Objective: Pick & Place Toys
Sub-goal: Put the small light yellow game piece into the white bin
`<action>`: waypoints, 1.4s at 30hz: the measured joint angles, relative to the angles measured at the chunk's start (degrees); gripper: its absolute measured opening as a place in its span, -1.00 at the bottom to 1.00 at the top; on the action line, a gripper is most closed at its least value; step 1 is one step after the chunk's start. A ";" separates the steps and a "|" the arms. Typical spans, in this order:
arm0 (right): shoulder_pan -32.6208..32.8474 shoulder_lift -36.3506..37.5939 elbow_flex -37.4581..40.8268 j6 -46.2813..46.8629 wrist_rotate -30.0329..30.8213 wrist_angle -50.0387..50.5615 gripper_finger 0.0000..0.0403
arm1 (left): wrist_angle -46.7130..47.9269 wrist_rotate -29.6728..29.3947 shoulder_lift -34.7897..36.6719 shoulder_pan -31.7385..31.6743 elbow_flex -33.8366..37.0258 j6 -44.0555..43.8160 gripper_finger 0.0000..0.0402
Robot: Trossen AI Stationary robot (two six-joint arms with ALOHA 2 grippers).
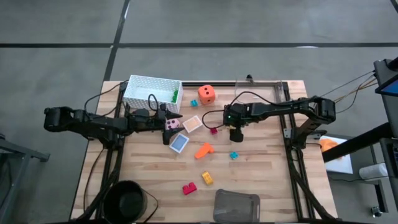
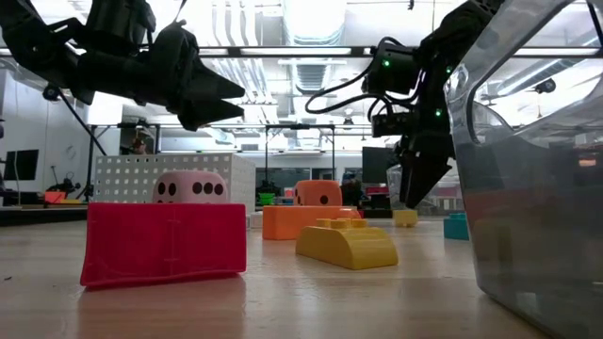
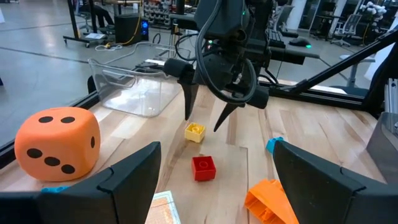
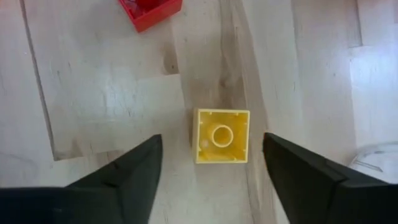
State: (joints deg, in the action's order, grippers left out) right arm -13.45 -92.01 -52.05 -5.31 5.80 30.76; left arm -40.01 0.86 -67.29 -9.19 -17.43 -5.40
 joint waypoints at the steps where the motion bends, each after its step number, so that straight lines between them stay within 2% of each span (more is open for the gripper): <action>1: -0.18 0.00 0.00 -0.02 -0.02 -0.02 0.48 | 0.00 0.00 0.00 0.00 0.00 0.01 0.56; 6: -1.49 -1.83 -0.02 -0.50 0.02 -0.09 0.64 | 0.00 0.00 0.00 0.00 0.00 -0.01 0.56; 13: -2.19 -5.83 -0.23 -0.71 -0.24 -1.41 0.58 | 0.00 0.00 0.00 0.00 0.00 -0.01 0.56; 18: -2.14 -6.27 -0.61 -0.45 -0.71 -1.20 0.30 | 0.02 0.00 0.00 0.00 0.00 -0.01 0.56; 26: -2.25 -6.14 -0.68 0.01 -0.20 -2.12 -0.36 | 0.28 0.00 0.02 0.00 0.00 -0.01 0.56; 36: -1.95 -5.61 -0.68 0.84 -0.67 -2.47 -0.36 | 0.94 0.00 0.02 0.00 0.00 0.91 0.57; 42: -0.18 -2.57 -0.68 0.84 -2.21 -7.38 -0.30 | 1.03 0.00 0.02 0.00 0.00 1.06 0.57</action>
State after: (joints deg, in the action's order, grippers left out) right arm -13.63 -94.58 -52.73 -4.47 3.59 23.39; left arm -38.98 0.86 -67.26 -9.19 -17.43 -4.34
